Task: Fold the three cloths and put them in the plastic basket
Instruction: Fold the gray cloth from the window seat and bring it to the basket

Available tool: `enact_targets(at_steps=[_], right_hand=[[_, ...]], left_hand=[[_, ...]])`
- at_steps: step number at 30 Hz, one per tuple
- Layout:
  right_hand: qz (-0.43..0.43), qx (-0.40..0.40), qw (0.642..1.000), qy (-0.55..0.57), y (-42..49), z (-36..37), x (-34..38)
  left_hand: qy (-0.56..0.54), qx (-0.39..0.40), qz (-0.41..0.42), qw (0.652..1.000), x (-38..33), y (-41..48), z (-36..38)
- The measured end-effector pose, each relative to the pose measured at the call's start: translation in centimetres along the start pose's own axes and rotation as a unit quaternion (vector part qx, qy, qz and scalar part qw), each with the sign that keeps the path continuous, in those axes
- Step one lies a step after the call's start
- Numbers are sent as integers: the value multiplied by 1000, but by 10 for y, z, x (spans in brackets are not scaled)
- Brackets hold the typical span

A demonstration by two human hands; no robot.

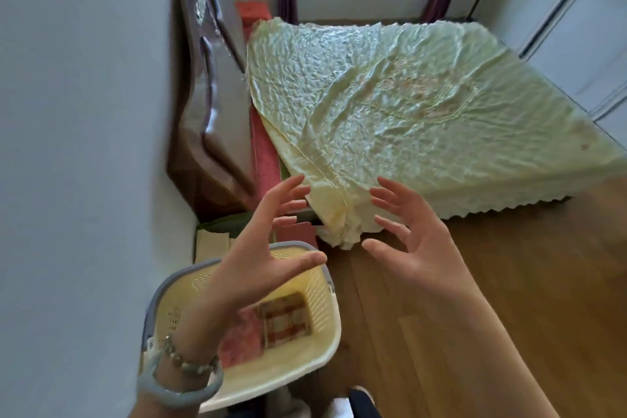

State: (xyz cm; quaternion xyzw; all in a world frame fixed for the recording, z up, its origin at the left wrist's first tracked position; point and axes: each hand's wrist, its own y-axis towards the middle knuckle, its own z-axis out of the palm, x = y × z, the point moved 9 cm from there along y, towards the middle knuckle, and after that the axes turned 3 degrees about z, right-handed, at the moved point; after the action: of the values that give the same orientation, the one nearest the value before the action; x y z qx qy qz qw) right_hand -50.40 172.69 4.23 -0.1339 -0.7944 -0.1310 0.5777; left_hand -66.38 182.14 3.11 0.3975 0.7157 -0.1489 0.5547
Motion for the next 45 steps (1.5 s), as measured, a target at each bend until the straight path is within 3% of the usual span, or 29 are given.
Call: enact_targets(at_steps=[5,11,19,25,45], right_hand=[[3,-84,996,-12,-35,-86,2],[27,-170,985,-19,-96,-213,-23],[52,-234,970,-42,-168,-388,-69],[74,-273,958,-37,-197,-480,-101],[100,-414,904,-41,-143,-804,-215]], left_hand=[[-13,45,49,998,-50,39,59],[-43,109,102,988,-104,75,190],[-67,142,138,978,-161,122,357],[-67,178,143,971,-184,158,449],[-99,304,167,933,-227,417,745]])
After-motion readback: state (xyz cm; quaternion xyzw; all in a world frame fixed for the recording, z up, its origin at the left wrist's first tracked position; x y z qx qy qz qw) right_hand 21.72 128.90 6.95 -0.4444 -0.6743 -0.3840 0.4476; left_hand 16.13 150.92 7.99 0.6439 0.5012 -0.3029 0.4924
